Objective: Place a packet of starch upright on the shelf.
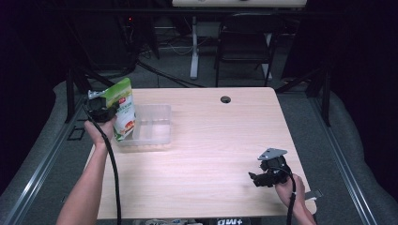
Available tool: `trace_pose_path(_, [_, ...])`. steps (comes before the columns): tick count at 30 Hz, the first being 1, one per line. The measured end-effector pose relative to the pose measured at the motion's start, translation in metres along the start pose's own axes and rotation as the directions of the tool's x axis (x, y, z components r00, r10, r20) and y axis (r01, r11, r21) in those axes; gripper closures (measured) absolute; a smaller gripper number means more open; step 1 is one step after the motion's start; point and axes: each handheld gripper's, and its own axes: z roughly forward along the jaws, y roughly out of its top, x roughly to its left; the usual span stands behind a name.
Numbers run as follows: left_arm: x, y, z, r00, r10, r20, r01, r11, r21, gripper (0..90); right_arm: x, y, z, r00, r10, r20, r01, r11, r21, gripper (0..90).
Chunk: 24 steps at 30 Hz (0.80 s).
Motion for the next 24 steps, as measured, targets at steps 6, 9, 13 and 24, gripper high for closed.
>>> trace_pose_path(6, [0.0, -0.01, -0.005, 0.998, -0.063, -0.001, 0.063, 0.9942, -0.087, 89.8, 0.0, 0.0, 0.0, 1.0, 0.0, 0.0, 0.0, 1.0, 0.004, 14.8])
trace_pose_path(9, [0.007, -0.017, -0.002, 0.9926, -0.121, 0.005, 0.121, 0.9867, -0.109, 89.8, 0.001, 0.001, 0.0, 1.0, -0.001, 0.002, 0.001, 1.0, 0.003, 14.8])
trace_pose_path(13, [0.013, -0.023, 0.002, 0.9898, -0.142, -0.01, 0.14, 0.9858, -0.093, 89.7, 0.0, 0.0, 0.0, 1.0, 0.0, 0.001, 0.0, 1.0, 0.0, 14.8])
trace_pose_path(24, [0.019, -0.025, 0.003, 0.9937, -0.089, -0.068, 0.087, 0.9957, -0.032, 80.3, 0.001, 0.001, 0.001, 1.0, 0.001, -0.002, -0.001, 1.0, -0.001, 14.8])
